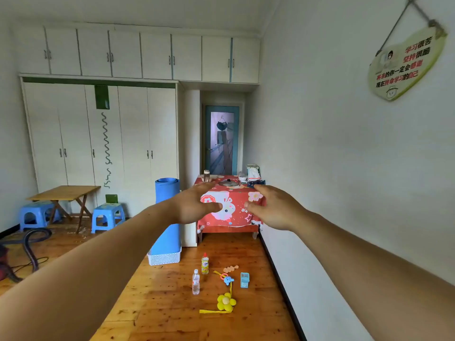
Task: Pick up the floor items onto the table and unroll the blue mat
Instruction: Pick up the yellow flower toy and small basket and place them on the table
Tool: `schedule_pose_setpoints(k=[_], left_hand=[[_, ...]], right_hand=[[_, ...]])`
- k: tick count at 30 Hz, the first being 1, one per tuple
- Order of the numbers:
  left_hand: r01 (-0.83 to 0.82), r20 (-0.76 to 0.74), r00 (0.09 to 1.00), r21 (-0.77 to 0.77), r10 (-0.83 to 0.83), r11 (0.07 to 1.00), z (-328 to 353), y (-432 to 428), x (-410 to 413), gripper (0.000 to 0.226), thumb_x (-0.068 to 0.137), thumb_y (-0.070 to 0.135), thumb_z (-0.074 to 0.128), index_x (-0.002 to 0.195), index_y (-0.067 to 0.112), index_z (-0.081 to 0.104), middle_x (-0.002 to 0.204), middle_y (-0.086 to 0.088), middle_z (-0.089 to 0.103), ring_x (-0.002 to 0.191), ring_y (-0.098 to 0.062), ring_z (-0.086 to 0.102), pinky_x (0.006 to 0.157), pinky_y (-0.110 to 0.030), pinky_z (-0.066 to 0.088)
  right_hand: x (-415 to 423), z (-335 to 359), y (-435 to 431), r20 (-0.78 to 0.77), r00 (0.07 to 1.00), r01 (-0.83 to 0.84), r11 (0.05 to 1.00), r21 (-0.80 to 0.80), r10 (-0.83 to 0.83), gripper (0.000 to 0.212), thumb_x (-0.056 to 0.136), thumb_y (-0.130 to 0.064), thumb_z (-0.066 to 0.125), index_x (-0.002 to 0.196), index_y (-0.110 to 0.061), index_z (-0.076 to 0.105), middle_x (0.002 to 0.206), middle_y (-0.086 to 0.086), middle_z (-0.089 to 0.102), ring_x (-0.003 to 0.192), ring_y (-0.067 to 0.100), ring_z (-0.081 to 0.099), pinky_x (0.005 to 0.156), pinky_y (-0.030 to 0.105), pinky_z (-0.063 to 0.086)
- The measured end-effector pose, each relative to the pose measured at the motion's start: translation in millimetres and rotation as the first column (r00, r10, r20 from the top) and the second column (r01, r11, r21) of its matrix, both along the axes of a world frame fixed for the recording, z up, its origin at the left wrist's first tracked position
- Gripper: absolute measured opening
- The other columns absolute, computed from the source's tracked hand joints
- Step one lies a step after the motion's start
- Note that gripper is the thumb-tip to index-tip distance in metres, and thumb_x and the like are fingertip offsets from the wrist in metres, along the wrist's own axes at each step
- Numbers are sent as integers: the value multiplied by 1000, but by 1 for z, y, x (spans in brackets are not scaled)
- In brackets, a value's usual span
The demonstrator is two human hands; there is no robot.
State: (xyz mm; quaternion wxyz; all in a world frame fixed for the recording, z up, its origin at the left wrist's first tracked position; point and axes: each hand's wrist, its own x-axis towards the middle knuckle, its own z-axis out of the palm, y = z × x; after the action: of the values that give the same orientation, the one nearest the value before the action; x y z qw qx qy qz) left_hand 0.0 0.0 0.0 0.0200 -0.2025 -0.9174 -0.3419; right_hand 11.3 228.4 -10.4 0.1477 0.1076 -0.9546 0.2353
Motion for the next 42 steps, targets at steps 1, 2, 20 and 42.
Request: schedule_pose_setpoints(k=[1,2,20,42], left_hand=[[11,4,1000,10,-11,1000,-1,5,-2,69,87,45,55,145,33,20,146,0,39,124,-19,48,103,-38,44],[9,7,1000,-5,-9,1000,-2,10,-5,70,86,47,56,145,34,20,145,0,40,125,-21,48,104,-41,44],[10,1,1000,-8,-10,1000,-27,36,-137,46,86,43,58,125,43,34,129,7,51,105,-6,57,80,-18,49],[17,28,999,-25,-17,1000,-53,-12,-446,77,77,55,61,143,35,25,153,6,29,136,-21,35,111,-44,34]], right_hand=[[0,0,3,6,1000,6,1000,-4,-6,73,84,-63,51,144,-31,27,147,-3,42,124,22,51,93,44,52],[-3,0,8,5,1000,9,1000,-2,-9,72,84,-63,51,144,-31,27,146,-3,42,123,21,52,92,43,53],[-124,-21,28,17,1000,10,999,34,-11,69,86,-63,48,144,-32,27,150,-2,36,130,24,45,95,46,50],[-418,-29,-14,109,994,26,998,49,-31,72,85,-60,53,145,-35,23,153,-3,32,134,26,42,98,48,48]])
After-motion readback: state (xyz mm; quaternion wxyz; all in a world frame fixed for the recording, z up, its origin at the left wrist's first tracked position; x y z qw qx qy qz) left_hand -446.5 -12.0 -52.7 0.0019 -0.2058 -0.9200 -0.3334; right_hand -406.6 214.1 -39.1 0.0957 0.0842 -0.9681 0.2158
